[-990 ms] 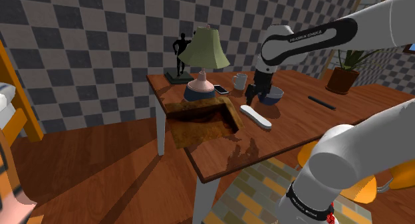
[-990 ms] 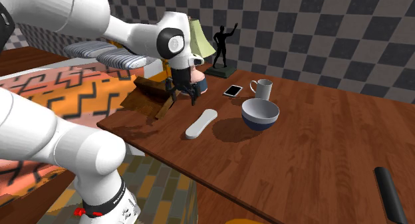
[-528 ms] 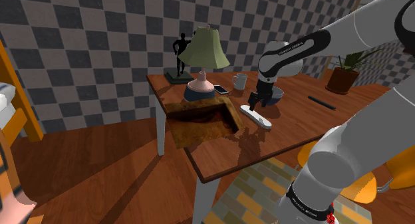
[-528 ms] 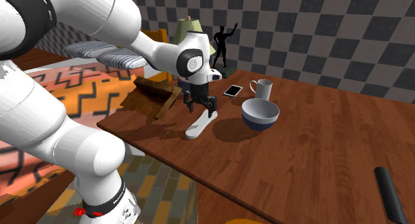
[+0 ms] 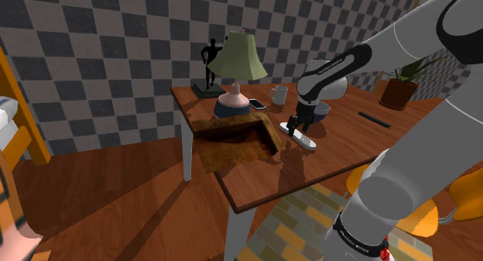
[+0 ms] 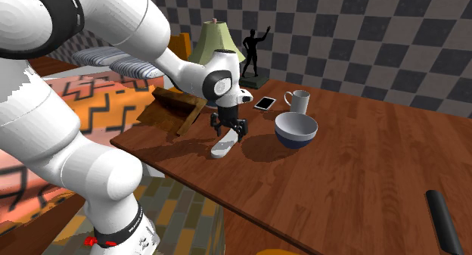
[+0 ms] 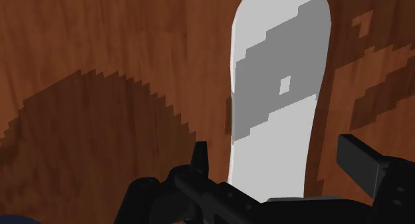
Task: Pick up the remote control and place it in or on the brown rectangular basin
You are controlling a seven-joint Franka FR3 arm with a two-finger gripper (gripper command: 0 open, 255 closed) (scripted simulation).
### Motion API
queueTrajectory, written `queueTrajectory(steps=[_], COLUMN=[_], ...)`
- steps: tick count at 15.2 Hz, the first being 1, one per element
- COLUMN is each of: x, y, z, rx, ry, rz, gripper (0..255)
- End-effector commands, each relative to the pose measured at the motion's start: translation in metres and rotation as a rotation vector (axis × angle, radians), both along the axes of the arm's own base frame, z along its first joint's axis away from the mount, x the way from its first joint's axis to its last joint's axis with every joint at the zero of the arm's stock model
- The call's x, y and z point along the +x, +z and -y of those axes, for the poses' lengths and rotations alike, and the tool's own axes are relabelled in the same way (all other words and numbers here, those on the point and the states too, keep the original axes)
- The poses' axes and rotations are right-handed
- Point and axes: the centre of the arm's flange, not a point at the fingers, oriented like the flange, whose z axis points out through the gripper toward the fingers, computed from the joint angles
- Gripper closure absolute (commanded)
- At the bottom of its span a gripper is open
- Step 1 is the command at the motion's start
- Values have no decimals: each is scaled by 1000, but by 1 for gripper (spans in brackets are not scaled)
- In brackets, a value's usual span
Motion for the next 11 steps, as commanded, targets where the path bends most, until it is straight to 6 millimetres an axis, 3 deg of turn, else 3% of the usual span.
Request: queueTrajectory(steps=[1, 7, 8, 11], x=[0, 0, 0, 0], y=[-2, -2, -2, -2], z=[0, 0, 0, 0], rx=[0, 0, 0, 0], ry=[0, 0, 0, 0], rz=[1, 1, 1, 1], gripper=[0, 0, 255, 255])
